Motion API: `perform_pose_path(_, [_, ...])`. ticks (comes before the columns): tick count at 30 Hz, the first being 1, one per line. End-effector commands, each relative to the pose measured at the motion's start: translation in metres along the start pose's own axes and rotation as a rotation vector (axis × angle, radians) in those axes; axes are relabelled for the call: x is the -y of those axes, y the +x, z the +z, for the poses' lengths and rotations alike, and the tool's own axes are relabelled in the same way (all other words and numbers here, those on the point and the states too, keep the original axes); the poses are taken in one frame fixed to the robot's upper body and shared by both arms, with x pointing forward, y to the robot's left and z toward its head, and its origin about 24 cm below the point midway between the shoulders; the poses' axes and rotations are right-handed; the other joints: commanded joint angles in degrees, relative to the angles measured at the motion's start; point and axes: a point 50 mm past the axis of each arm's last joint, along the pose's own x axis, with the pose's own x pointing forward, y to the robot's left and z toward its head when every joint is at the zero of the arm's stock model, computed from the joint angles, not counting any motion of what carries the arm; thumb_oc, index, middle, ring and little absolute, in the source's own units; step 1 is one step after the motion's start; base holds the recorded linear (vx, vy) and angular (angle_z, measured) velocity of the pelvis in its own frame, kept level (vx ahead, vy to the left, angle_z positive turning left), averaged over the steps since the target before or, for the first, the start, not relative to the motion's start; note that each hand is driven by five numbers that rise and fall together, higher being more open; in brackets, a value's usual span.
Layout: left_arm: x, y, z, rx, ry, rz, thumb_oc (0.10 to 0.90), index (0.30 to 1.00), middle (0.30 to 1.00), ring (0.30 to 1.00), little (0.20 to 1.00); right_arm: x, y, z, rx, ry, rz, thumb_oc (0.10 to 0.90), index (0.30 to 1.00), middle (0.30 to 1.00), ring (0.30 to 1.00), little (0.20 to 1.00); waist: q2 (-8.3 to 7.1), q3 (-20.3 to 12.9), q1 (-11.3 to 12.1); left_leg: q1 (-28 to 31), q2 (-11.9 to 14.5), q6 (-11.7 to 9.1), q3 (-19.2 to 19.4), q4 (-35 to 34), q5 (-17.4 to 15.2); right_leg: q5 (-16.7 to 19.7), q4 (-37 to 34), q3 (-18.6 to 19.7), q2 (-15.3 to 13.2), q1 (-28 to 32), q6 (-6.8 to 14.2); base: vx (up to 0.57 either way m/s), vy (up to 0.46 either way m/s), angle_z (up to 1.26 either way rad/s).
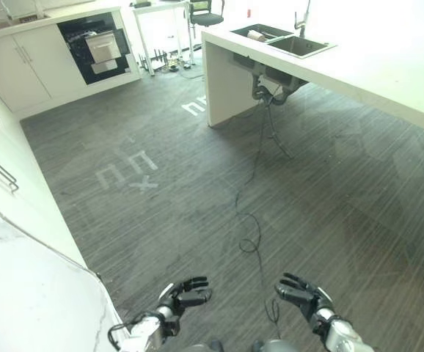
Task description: Place the dishes in the dishwasher.
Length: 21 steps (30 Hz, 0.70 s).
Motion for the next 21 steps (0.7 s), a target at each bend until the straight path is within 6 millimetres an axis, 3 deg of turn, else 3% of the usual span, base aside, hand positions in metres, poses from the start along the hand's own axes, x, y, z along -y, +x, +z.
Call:
perform_pose_path(1, [0.007,0.002,0.009,0.063,-0.027,-0.093,0.800,0.900,0.900,0.900,0.900,-0.005,0.005,0.026,0.094,-0.026,0.059,0.800,0.900,0.900,0.900,0.900,-0.28,-1.97,-0.56,-0.79,2.90,-3.36,-2.59,3.04,-4.88,2.45,-2.31,0.96,-1.13,-0.12,4.46,0.00,0.000,0.00])
perform_pose_path(8, [-0.005,-0.004,-0.020,-0.051,-0.039,0.012,0.800,0.900,0.900,0.900,0.900,-0.005,0.001,0.008,0.062,-0.007,0.119,0.800,0.900,0.900,0.900,0.900,-0.45,-1.74,-0.47,-1.06,3.92,-3.92,-2.36,3.04,-4.72,1.57,-2.31,-0.64,-0.90,0.30,4.11,0.05,-0.094,0.04])
perform_pose_path(15, [-0.007,-0.002,-0.016,-0.019,-0.023,0.071,0.800,0.900,0.900,0.900,0.900,-0.007,0.000,-0.002,0.022,-0.049,0.152,0.800,0.900,0.900,0.900,0.900,-0.43,-1.41,-0.86,1.22,5.62,-5.21,-1.45,3.04,-3.70,0.48,-2.31,-1.60,-0.17,1.57,2.87,0.10,-0.163,0.04])
perform_pose_path(18, [-0.006,-0.001,-0.009,0.023,-0.018,0.081,0.800,0.900,0.900,0.900,0.900,-0.007,0.002,0.004,0.038,-0.043,0.154,0.800,0.900,0.900,0.900,0.900,-2.85,0.15,-0.18,4.34,3.54,-4.54,0.34,3.04,1.03,0.52,-2.31,0.05,-1.31,2.71,0.94,0.19,-0.183,-0.12])
perform_pose_path(20, [-0.006,0.001,0.000,0.052,0.004,0.074,0.800,0.900,0.900,0.900,0.900,-0.001,0.001,0.008,0.038,-0.088,0.156,0.800,0.900,0.900,0.900,0.900,-2.72,2.72,0.72,-4.42,3.54,-4.76,-1.84,18.18,5.02,1.46,-2.31,1.43,-0.14,3.79,-1.19,0.19,-0.136,-0.23])
perform_pose_path(21, [-0.006,0.001,0.002,0.055,0.009,0.066,0.800,0.900,0.900,0.900,0.900,0.002,0.001,0.009,0.040,-0.101,0.154,0.800,0.900,0.900,0.900,0.900,-2.10,3.52,1.12,-6.80,3.33,-5.16,-1.99,19.30,6.84,1.25,-2.31,1.89,0.54,4.50,-1.52,0.25,-0.029,0.23])
